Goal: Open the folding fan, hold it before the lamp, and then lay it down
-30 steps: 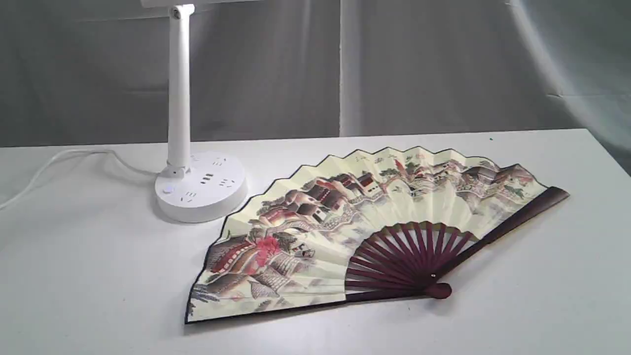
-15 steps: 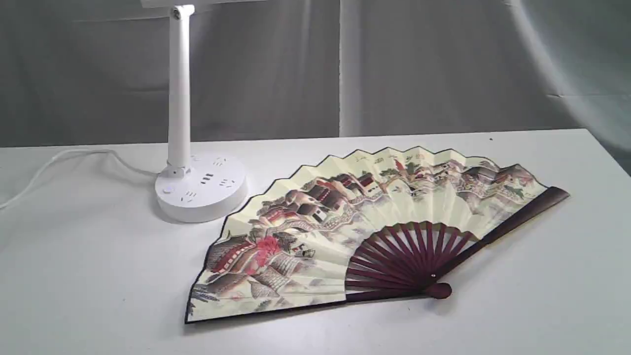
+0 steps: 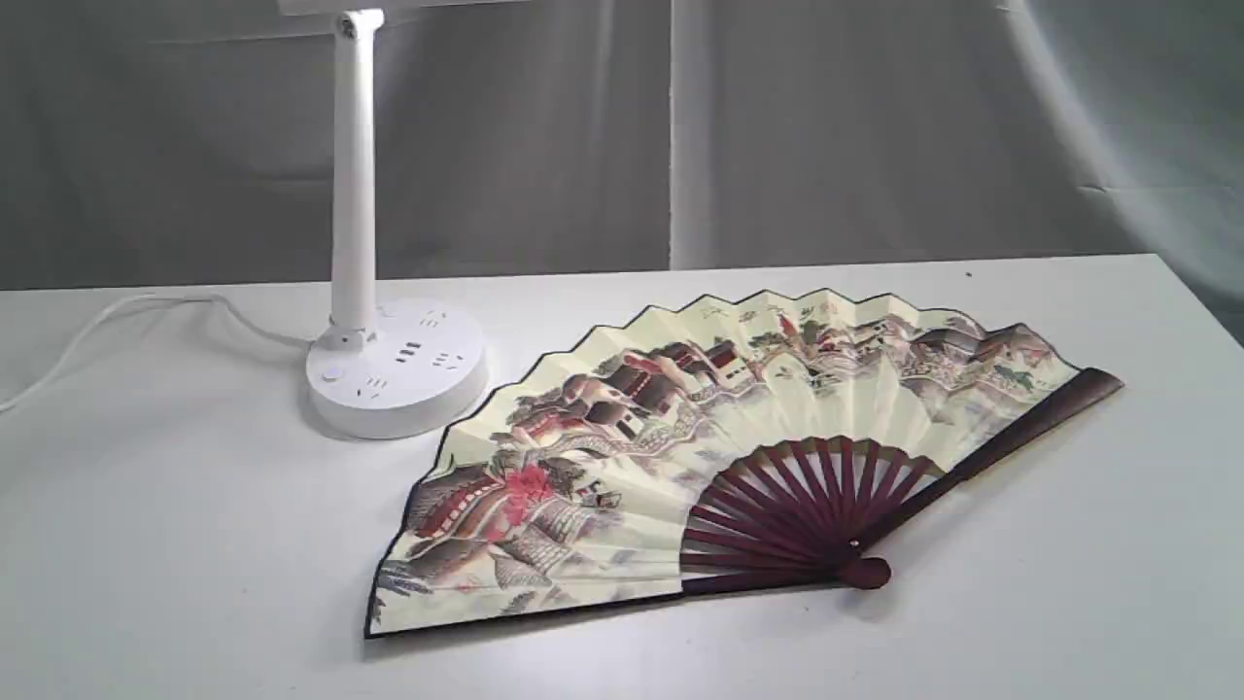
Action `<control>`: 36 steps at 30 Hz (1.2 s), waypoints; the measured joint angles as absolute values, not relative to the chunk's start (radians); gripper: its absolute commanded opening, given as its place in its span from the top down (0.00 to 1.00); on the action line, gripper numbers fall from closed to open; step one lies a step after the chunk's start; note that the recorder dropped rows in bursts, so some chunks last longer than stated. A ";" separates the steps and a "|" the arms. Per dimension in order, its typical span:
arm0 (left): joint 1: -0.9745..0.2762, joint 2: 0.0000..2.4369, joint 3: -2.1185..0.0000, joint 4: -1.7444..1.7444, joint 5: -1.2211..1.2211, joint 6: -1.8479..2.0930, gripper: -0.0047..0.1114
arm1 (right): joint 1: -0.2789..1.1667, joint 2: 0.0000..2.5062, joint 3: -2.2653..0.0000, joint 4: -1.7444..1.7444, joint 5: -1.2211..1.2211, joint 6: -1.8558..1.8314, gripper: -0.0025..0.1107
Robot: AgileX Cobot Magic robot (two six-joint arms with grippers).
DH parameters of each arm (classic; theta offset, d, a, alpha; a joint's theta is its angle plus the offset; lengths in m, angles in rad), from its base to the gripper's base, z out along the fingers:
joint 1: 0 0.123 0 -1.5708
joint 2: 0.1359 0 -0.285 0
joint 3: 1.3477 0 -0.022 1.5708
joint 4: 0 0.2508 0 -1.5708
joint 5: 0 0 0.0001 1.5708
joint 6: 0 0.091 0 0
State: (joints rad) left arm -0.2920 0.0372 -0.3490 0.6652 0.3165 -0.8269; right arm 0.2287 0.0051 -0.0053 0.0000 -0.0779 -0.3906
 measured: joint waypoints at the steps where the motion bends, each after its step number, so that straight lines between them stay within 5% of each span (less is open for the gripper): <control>1: -0.292 0.037 -0.349 0.665 0.316 -0.827 0.96 | 0.229 0.005 -0.004 0.000 -0.064 -0.391 0.98; 12: -0.292 0.037 -0.349 0.665 0.316 -0.827 0.96 | 0.060 0.005 -0.003 0.000 -0.017 -0.355 0.98; 36: -0.292 0.037 -0.349 0.665 0.316 -0.827 0.96 | 0.051 0.005 -0.003 0.015 0.184 -0.340 0.98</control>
State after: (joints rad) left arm -0.2920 0.0372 -0.3490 0.6652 0.3165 -0.8269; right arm 0.0505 0.0051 -0.0028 0.0153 0.1837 -0.3403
